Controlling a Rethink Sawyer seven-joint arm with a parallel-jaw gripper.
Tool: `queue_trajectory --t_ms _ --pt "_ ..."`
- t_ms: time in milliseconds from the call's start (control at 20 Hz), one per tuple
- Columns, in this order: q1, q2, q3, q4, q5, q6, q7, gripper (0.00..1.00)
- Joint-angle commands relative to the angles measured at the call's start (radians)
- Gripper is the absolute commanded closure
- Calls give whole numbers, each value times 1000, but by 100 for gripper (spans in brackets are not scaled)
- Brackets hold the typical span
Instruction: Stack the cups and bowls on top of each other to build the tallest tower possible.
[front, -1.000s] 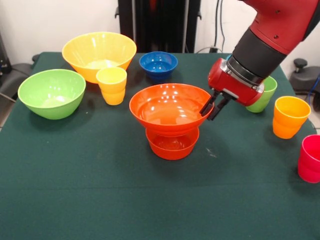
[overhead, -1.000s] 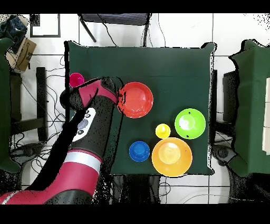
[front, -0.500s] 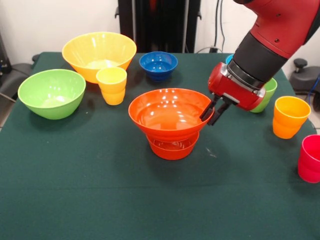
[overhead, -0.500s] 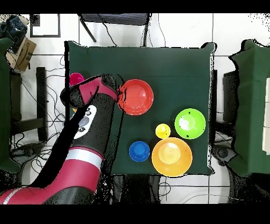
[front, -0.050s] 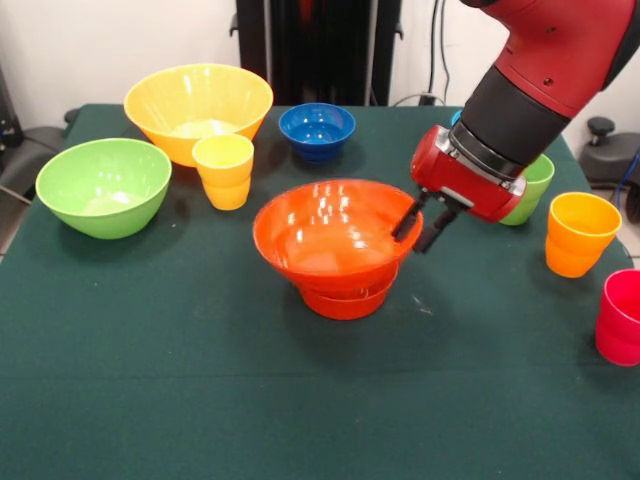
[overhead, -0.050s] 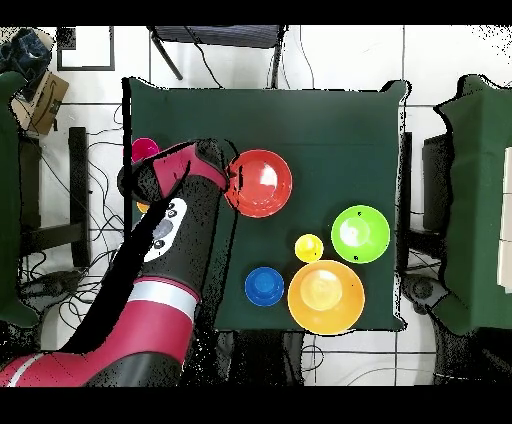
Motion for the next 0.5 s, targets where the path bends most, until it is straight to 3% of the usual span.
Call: queue_trajectory --t_ms 50,500 --pt "-17 -10 83 -32 -30 29 -37 0" --pt "-24 -13 95 -26 -23 13 -36 0"
